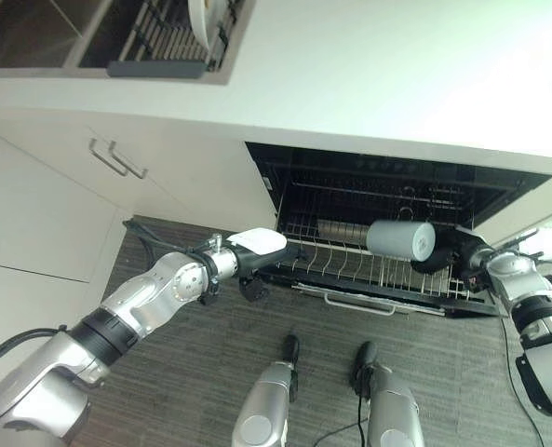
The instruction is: Place the dishes in the dishwasher.
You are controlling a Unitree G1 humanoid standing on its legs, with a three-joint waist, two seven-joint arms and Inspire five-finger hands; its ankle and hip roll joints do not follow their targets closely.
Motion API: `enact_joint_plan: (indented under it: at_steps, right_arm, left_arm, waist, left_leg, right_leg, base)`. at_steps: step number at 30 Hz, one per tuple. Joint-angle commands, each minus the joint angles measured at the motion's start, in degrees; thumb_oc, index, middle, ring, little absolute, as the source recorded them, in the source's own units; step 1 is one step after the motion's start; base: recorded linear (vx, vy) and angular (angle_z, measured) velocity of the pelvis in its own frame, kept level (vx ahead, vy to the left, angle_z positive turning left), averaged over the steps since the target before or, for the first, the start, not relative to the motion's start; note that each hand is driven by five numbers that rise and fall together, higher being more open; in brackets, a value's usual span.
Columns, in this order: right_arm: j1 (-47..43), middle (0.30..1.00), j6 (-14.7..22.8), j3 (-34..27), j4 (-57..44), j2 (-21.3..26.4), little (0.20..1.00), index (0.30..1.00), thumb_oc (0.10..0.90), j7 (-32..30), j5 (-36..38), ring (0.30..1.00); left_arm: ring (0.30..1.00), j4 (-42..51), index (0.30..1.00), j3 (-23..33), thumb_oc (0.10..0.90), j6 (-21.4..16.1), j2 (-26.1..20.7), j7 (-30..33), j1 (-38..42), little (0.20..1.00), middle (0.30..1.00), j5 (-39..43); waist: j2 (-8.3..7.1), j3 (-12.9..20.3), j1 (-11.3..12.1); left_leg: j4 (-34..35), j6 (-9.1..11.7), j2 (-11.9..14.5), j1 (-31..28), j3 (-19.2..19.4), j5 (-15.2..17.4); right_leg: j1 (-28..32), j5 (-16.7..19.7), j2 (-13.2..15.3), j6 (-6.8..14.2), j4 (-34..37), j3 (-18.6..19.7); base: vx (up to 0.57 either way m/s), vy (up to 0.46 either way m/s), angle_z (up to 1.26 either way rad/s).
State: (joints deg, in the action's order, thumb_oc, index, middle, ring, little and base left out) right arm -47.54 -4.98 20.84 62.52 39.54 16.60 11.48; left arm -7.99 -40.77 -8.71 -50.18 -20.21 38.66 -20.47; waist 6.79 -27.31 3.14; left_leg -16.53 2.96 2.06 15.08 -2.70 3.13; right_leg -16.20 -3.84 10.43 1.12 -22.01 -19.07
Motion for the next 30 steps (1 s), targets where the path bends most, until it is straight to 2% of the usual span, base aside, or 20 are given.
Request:
enact_joint_plan:
  at_steps: [1,4,5,10,23,30]
  right_arm:
    - [-1.7,0.9,3.1,0.2,-3.7,1.2,0.9,0.9,0.8,-6.3,0.9,0.9]
    - [-1.8,0.9,4.0,0.0,-3.7,1.3,0.9,0.9,0.8,-9.9,0.8,0.9]
    - [-2.0,0.9,3.8,-0.3,-4.4,1.5,0.9,0.9,0.8,-13.3,0.0,0.9]
    - [-2.1,0.9,1.1,-2.6,-7.0,0.9,0.9,0.9,0.8,-21.0,0.2,0.9]
    - [-0.9,0.9,1.8,-4.6,-8.0,0.9,0.9,0.9,0.8,-24.4,0.9,0.9]
    - [0.2,0.9,3.1,-5.9,-9.4,0.2,0.9,0.9,0.8,-25.4,5.1,0.9]
  left_arm:
    - [0.9,1.2,0.9,4.2,0.8,-0.1,-0.2,4.5,1.2,0.9,0.9,1.9]
    - [0.9,0.9,0.9,3.6,0.8,0.3,-0.3,4.6,1.9,0.9,0.9,2.1]
    - [0.9,0.9,0.9,3.5,0.8,0.6,-0.2,4.7,2.2,0.9,0.9,2.1]
    - [0.9,2.2,0.9,3.7,0.8,2.7,0.5,5.7,1.8,0.9,0.9,1.6]
    - [0.9,4.3,0.9,4.5,0.8,3.8,1.2,6.2,-0.2,0.9,0.9,0.8]
    - [0.9,5.0,0.9,4.9,0.8,4.4,2.1,7.1,-1.5,0.9,0.9,0.1]
  waist:
    - [-1.13,3.2,-0.2]
    - [-1.07,2.9,-0.4]
    - [-0.95,2.6,-0.6]
    - [-0.06,1.7,-1.5]
    - [1.24,1.2,-2.1]
    - [1.88,1.1,-2.5]
  left_leg:
    - [-0.7,-0.7,0.6,1.3,6.2,2.1]
    - [-0.7,-0.7,0.6,1.5,6.4,2.1]
    - [-0.7,-0.7,0.7,1.7,6.7,2.1]
    - [-0.7,-0.7,0.8,2.3,7.4,2.2]
    - [-0.7,-0.7,0.8,1.9,8.3,2.4]
    - [-0.7,-0.7,0.8,1.8,8.6,2.5]
  right_leg:
    - [6.4,-2.7,-2.1,5.6,4.8,6.9]
    - [6.0,-2.5,-2.1,5.6,4.8,7.0]
    - [5.8,-2.5,-2.1,5.6,4.8,7.0]
    - [4.8,-2.4,-2.3,5.3,4.8,7.4]
    - [4.5,-2.3,-1.9,5.2,4.8,7.0]
    - [4.4,-2.4,-1.8,5.1,4.8,7.0]
  base:
    - [-0.03,0.007,-0.07]
    - [-0.03,0.01,-0.04]
    - [-0.04,0.013,-0.05]
    - [-0.04,0.048,-0.07]
    - [0.0,0.016,-0.01]
    - [0.0,0.032,-0.03]
